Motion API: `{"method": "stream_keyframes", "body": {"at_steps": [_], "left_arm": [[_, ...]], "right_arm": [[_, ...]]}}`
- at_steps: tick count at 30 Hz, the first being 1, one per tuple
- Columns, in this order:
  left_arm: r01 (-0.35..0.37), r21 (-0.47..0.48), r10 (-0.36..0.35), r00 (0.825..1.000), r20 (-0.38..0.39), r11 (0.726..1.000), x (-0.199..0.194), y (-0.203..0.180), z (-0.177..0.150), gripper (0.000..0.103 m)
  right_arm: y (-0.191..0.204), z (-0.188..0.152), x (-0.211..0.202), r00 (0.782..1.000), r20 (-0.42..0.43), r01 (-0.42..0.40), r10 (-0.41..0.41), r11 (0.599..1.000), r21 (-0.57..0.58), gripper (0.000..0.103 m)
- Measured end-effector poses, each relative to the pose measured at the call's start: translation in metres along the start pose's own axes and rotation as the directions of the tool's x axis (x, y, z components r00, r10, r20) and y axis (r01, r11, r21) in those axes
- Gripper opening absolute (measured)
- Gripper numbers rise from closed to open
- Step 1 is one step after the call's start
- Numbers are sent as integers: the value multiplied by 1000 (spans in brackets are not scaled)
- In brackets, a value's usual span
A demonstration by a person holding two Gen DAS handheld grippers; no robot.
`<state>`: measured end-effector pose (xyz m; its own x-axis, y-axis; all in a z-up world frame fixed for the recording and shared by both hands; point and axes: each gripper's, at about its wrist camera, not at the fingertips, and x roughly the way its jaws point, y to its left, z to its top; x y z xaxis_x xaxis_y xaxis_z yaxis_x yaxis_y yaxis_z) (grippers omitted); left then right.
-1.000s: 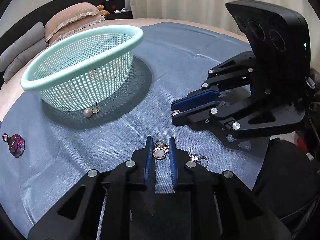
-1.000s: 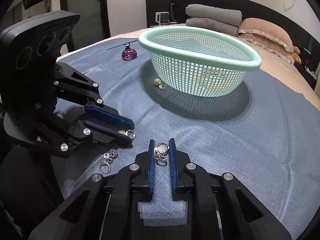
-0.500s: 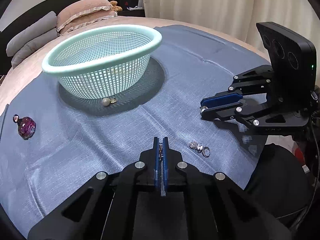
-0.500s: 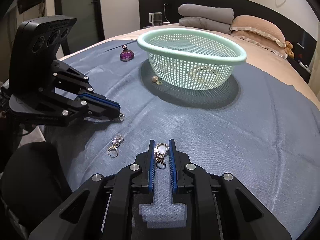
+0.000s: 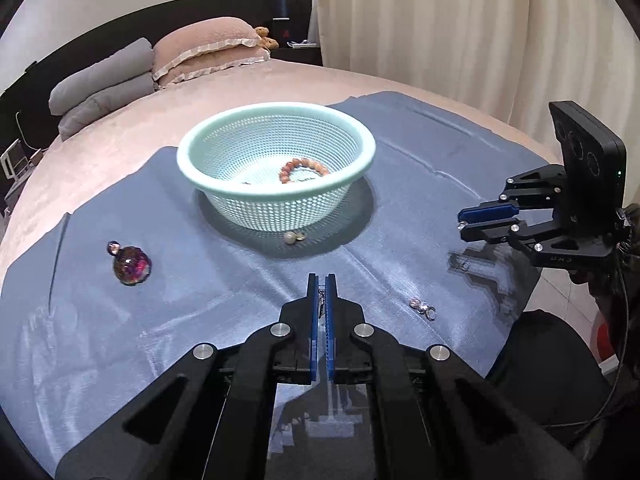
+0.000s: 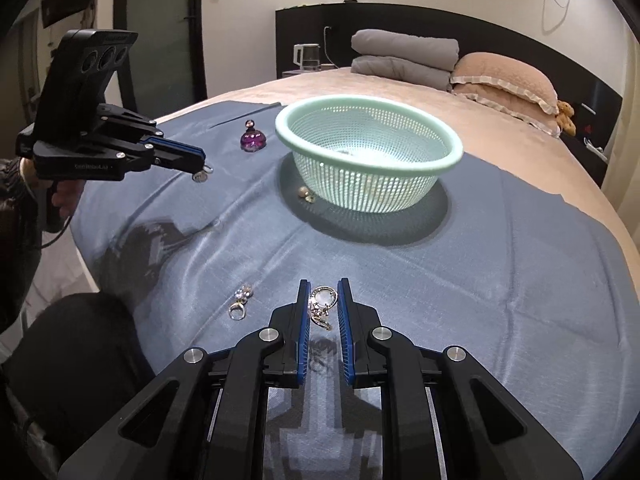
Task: Organize jewelry
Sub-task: 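Grasp a silver charm with the right tool while the left tool grasps another charm, then carry both charms over the green basket and open both tools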
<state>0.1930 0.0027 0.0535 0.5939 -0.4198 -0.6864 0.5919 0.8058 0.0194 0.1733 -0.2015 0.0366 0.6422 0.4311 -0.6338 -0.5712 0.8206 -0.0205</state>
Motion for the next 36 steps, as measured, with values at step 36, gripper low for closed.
{"method": "stream_keyframes", "body": {"at_steps": [36], "left_arm": [[-227, -285, 150, 952, -266, 931, 117, 57, 137, 3]], "right_arm": [[-94, 136, 121, 994, -106, 45, -2, 915, 400, 13]]}}
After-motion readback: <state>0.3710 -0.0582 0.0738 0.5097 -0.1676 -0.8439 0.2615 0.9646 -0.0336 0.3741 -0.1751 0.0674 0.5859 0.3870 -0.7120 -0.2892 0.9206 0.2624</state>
